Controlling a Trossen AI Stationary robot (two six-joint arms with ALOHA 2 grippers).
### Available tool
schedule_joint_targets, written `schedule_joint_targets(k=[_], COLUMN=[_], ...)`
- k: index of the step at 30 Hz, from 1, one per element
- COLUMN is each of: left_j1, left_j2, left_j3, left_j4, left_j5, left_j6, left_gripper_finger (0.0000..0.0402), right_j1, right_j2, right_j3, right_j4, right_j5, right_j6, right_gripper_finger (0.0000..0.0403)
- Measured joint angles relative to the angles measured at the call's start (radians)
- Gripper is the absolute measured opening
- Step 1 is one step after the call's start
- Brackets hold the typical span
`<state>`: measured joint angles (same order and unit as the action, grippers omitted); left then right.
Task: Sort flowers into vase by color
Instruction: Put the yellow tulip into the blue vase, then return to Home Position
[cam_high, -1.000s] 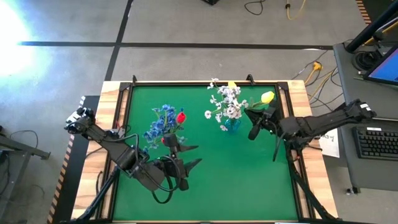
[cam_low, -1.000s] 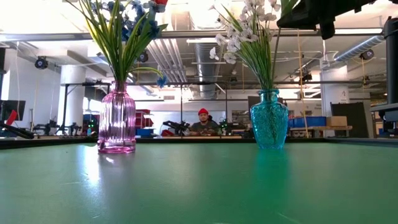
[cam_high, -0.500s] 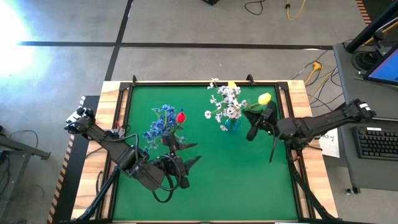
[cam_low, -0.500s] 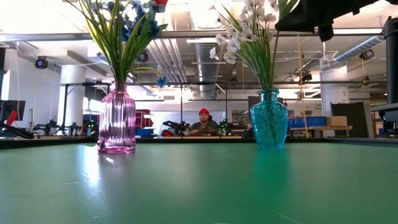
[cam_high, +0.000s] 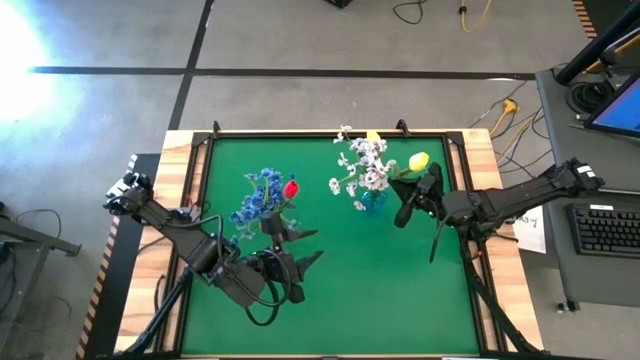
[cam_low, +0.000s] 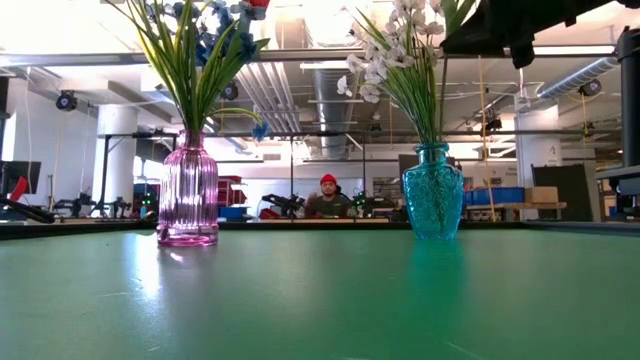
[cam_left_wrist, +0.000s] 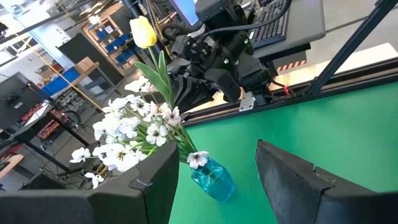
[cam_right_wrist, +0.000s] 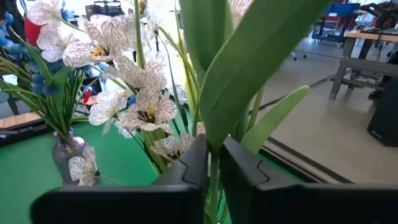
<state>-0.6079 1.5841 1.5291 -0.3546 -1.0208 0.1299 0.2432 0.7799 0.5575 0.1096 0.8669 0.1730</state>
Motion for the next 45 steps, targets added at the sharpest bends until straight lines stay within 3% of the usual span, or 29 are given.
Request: schedule_joint_targets(k=[11, 20, 24, 27, 30, 33, 35, 41, 45], left_j1=[0.000, -0.008, -0.008, -0.021, -0.048, -0.085, -0.101, -0.178, -0.237], left_j2=[-0.035, -0.174, -0.270, -0.336, -0.400, -0.447, -0.470, -0.526, -0.572], left_j3=[0.000, 0.000, 0.000, -0.002, -0.062, -0.184, -0.253, -0.410, -0.470], left_j4=[0.004, -0.028, -0.110, -0.263, -0.385, -0.329, -0.248, -0.081, -0.019], left_j5=[-0.001, -0.001, -0.002, -0.001, -0.053, -0.156, -0.169, 0.031, 0.062], left_j6=[0.007, 0.046, 0.018, -0.115, -0.286, -0.340, -0.300, -0.112, -0.098], left_gripper_finger=[0.0200, 0.0200, 0.0200, 0.0200, 0.0200, 0.0200, 0.0200, 0.0200, 0.0200], right_j1=[0.000, 0.013, 0.012, 0.013, 0.013, 0.012, 0.013, 0.013, 0.013], right_j2=[-0.006, -0.135, -0.195, -0.229, -0.253, -0.273, -0.287, -0.331, -0.359], right_j3=[0.000, 0.000, 0.000, 0.002, 0.009, 0.012, 0.014, 0.038, 0.041], right_j4=[-0.001, -0.042, -0.062, -0.068, -0.082, -0.083, -0.086, -0.083, -0.083], right_j5=[0.000, -0.010, -0.068, -0.122, -0.136, -0.144, -0.151, -0.215, -0.269], right_j6=[0.009, 0.032, 0.063, 0.065, 0.062, 0.050, 0.026, -0.084, -0.119], right_gripper_finger=[0.0160, 0.0222, 0.0245, 0.0262, 0.0277, 0.0291, 0.0298, 0.0315, 0.0320])
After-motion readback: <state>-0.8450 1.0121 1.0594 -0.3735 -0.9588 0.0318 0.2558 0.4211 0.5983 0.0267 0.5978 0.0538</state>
